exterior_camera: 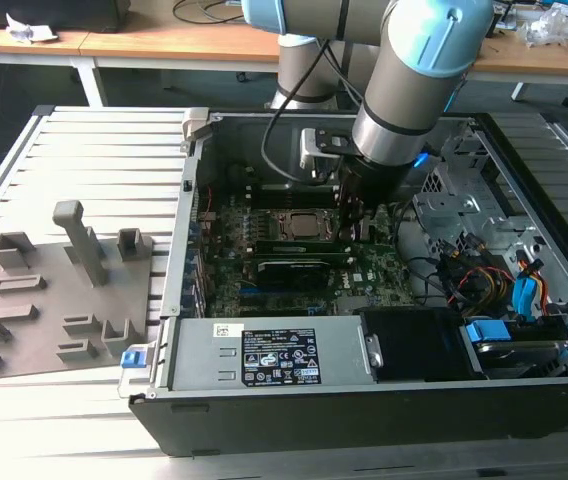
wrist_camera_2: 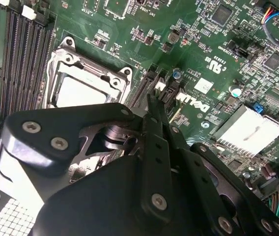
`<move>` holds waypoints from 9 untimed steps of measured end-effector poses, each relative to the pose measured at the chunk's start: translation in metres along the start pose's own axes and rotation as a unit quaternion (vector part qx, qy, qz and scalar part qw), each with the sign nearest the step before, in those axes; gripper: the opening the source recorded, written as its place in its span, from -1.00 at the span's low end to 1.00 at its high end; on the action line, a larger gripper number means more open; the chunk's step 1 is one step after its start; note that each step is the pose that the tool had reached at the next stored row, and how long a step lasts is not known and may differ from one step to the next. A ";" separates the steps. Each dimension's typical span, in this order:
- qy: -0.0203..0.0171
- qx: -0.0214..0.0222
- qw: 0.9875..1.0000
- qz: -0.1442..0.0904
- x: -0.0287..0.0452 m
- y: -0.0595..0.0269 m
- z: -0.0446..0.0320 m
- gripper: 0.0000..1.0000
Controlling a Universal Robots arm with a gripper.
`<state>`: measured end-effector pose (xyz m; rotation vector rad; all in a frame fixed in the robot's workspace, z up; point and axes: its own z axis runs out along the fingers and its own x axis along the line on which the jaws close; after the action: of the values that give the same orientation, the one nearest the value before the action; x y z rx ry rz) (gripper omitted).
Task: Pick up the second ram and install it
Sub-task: 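Press down the second ram until it locks into place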
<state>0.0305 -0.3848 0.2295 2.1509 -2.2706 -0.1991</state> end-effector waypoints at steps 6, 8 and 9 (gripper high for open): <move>0.000 0.003 1.000 0.000 0.0006 0.0179 -0.0050 -0.79; 0.000 0.004 1.000 0.000 0.0022 0.0448 -0.0020 -0.79; 0.000 0.005 1.000 0.000 0.0028 0.0535 -0.0008 -0.79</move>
<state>-0.0228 -0.3850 0.2353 2.1563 -2.2752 -0.1888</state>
